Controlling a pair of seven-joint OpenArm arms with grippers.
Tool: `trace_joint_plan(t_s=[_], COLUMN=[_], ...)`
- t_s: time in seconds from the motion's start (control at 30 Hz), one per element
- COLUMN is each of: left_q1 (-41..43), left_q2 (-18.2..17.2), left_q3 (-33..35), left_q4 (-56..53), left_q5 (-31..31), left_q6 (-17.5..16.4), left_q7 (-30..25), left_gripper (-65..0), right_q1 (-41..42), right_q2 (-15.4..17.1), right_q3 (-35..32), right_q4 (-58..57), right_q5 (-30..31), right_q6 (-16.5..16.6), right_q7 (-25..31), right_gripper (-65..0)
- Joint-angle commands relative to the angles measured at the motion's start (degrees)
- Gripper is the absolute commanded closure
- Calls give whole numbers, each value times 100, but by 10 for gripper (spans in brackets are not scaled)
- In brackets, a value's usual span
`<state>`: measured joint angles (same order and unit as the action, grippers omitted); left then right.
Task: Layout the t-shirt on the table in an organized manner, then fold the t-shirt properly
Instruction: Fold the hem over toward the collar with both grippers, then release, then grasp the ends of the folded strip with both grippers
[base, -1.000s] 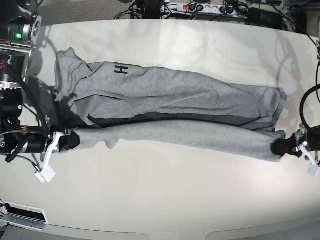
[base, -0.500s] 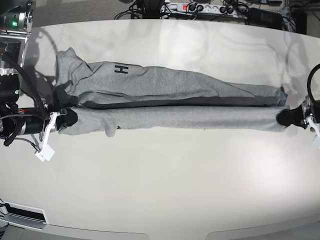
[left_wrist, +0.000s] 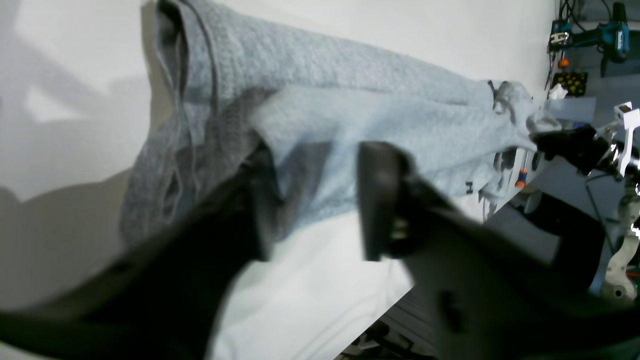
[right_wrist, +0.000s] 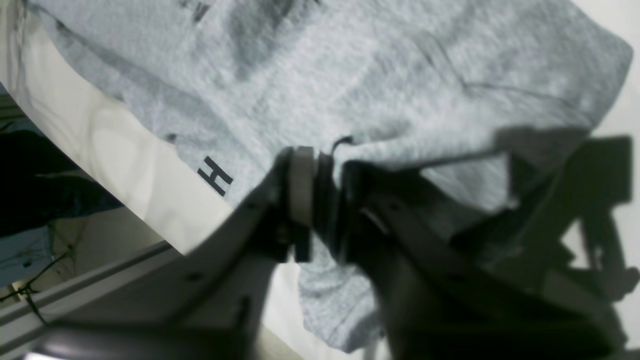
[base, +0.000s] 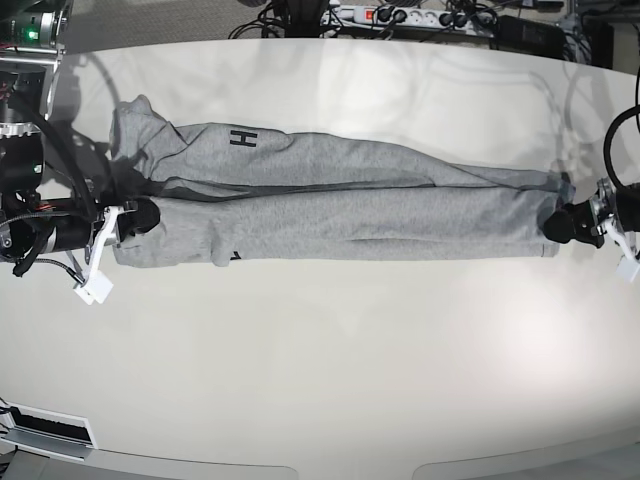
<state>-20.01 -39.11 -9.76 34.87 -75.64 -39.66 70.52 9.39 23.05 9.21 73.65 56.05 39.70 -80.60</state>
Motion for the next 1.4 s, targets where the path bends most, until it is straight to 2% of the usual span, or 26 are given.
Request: trace_joint_plan(t_s=[0.0,0.07,0.2,0.27,0.33,0.37,0.4,0.57,0.67,0.73,0.87,0.93,1.03,1.13,1.37], left_q1=[-105,-76,-79,-76,-76,-74,-74,-61,-42,-26,-13,-11,98,310,592], left_q2=[-179,-223,-428,-568,-678,-702,-708,-662,-662,-660,-656,-656,-638,-538,33], left_q3=[-42,-44,-44,-44,-74,-122,-184,-468,-505,-505,-505,-505,-505,-505,-505], left_q4=[79,79,79,79,79,79,79,79,79,76,74,74,74,74,74], left_q5=[-116,-116,-291,-446,-437,-435,-417,118,581,839,1305,1659,2223,2498,3281], left_q6=[-34,-34,-34,-34,-34,-34,-34,-34,-34,-34,-34,-34,-34,-34,-34], left_q7=[-17,-17,-98,-293,-507,-546,-538,-903,-1320,-1504,-1956,-2247,-2734,-3239,-3858], left_gripper=[-322,-327,-327,-327,-327,-327,-327,-327,-327,-327,-328,-328,-328,-328,-328], right_q1=[127,109,208,258,254,251,254,251,236,111,-323,-505,-798,-1036,-1082], right_q2=[103,162,424,522,553,535,509,234,-136,-361,-640,-713,-717,-717,-717], right_q3=[35,35,42,59,59,57,57,57,52,52,52,52,52,50,50], right_q4=[98,98,101,101,98,98,98,87,85,85,85,85,83,15,-402], right_q5=[122,273,1414,1950,2354,2406,2352,1773,750,-127,-1932,-2500,-2769,-2791,-2892], right_q6=[30,30,30,30,30,30,30,30,30,30,30,30,30,30,30], right_q7=[60,60,60,60,60,60,60,60,60,632,2214,2623,2865,2905,2938], right_gripper=[-171,-232,-234,-178,-69,-7,0,0,0,0,0,0,0,0,0])
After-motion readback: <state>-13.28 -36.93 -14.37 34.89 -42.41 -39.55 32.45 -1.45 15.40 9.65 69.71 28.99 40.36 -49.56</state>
